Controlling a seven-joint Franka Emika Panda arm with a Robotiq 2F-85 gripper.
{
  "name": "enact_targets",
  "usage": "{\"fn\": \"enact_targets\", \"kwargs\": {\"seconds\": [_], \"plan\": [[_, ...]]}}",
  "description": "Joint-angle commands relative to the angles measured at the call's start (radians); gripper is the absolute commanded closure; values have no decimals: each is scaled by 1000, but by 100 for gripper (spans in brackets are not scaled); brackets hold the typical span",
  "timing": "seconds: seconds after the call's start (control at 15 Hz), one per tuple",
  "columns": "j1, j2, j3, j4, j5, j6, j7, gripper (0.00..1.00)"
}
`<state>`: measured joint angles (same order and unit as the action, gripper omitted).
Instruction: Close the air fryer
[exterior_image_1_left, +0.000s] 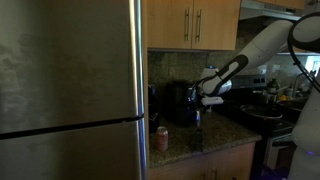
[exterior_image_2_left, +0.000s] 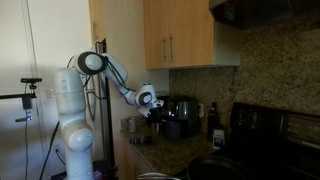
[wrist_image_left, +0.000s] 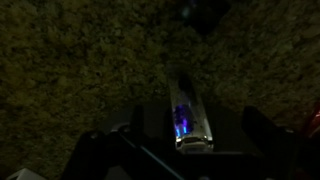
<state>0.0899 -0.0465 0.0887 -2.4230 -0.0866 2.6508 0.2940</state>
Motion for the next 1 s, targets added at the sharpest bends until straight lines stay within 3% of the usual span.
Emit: {"fn": "enact_targets", "kwargs": {"seconds": [0.0, 0.13, 0.53, 0.93], "plan": [[-5, -1, 4, 0, 2, 2, -2, 0], [-11, 20, 2, 7, -21, 14, 11, 0], [-4, 78, -2, -9, -36, 245, 60, 0], [1, 122, -58, 16, -327, 277, 332, 0]]}}
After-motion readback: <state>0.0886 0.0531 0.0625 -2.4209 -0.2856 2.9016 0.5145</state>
